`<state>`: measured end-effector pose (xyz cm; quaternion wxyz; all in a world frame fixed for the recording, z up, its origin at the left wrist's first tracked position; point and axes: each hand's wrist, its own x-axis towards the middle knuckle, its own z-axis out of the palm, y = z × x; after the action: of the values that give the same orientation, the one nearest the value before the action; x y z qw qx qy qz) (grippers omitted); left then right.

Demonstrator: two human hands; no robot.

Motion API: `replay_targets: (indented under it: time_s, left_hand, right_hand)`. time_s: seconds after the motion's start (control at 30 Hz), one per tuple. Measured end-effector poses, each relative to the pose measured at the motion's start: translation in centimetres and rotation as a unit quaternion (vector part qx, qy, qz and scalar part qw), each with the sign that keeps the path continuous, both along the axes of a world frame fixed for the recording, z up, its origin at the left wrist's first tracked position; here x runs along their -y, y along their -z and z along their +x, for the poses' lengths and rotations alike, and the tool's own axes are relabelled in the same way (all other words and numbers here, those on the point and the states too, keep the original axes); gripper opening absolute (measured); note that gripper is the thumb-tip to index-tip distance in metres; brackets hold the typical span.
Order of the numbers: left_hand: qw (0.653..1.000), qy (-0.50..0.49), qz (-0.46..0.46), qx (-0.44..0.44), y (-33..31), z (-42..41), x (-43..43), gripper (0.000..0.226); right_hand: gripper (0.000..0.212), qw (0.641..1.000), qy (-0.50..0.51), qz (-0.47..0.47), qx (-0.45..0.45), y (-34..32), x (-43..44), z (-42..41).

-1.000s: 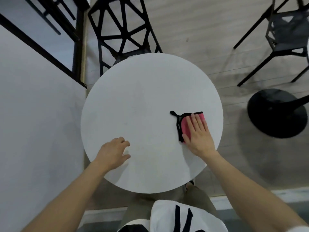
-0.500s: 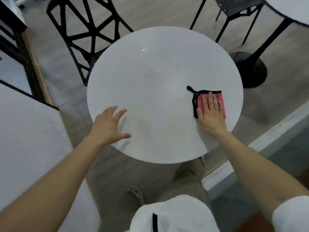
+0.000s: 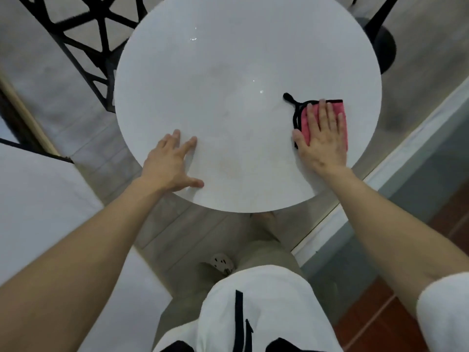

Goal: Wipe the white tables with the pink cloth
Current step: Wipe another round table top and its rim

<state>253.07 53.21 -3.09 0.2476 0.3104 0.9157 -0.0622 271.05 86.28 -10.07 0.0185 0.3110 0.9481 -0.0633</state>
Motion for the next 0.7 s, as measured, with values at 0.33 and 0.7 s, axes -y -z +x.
replay_targets:
  time_s: [0.33, 0.7]
  left_hand:
    - [1.000, -0.010, 0.020, 0.003, 0.5, -0.3, 0.1, 0.135]
    - [1.000, 0.010, -0.004, -0.016, 1.1, -0.9, 0.5, 0.137]
  right_hand:
    - [0.072, 0.972, -0.228, -0.035, -0.040, -0.1, 18.4, -0.7]
    - [0.074, 0.992, 0.121, -0.018, -0.035, -1.3, 7.6, 3.0]
